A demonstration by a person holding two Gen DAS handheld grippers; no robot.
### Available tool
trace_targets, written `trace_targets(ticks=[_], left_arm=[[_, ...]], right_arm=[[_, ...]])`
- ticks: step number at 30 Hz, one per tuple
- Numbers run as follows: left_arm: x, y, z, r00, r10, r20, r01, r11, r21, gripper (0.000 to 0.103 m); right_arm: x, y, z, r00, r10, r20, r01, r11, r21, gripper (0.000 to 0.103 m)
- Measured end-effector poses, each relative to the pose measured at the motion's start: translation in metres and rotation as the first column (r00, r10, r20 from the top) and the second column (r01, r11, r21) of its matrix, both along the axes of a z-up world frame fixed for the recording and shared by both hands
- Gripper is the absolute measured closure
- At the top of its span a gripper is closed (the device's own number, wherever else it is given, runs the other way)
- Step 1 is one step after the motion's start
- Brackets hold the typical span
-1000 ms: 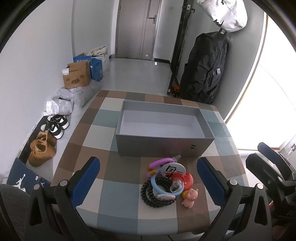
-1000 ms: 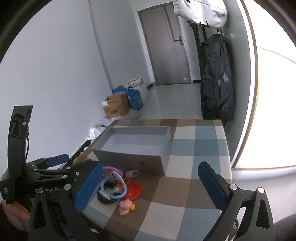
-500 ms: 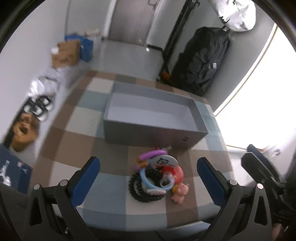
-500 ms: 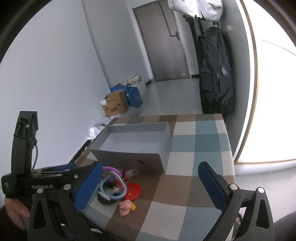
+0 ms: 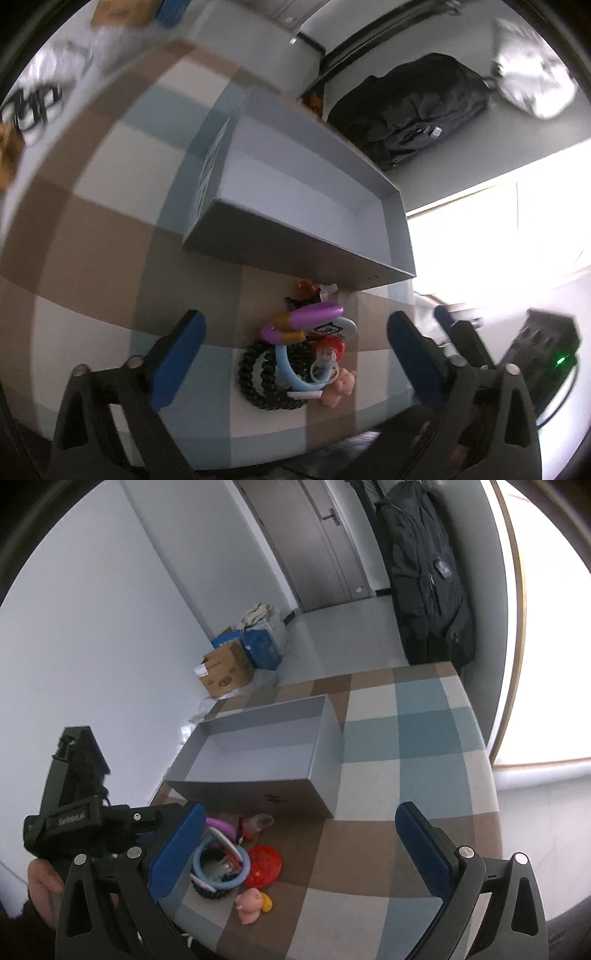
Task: Organize jewelry
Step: 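Lower the left tool onto the pile and grasp the purple ring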
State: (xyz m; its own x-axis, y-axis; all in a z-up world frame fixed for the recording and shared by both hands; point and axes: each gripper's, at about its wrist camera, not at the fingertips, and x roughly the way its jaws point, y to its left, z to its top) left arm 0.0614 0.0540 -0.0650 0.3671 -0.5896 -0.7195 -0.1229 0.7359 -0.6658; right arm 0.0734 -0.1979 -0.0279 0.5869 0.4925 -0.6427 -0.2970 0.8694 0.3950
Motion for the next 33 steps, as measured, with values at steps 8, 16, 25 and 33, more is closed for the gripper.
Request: trace_targets(ticks=[8,16,25,33], left_arm=[[0.008,0.003,-0.009,0.996,-0.007,-0.086,-0.002,0.995,-0.098,0.018],[0.014,-0.015,-0.008,0.991,-0.057,-0.122,0.047,0.995,-0.083,0.055],[0.019,-0.002,-0.016,0.989,0.005,-0.146,-0.021,0.994,-0.107,0.081],[0.012,0.011,-0.009,0.994,0.041,-0.101,-0.048,0.997,-0.065,0.081]], right_arm=[[0.007,0.001,-0.007,0.999,0.001,-0.050,0.000,1.000,0.022,0.000],[0.007,-0.002,-0.007,0.998,-0.008,-0.057,0.010,1.000,0.027,0.000],[0.006,-0.008,-0.006,0.998,-0.017,-0.060,0.020,0.999,0.048,0.000],[0.004,-0.010,-0.004,0.998,-0.018,-0.057,0.021,0.998,0.053,0.000]])
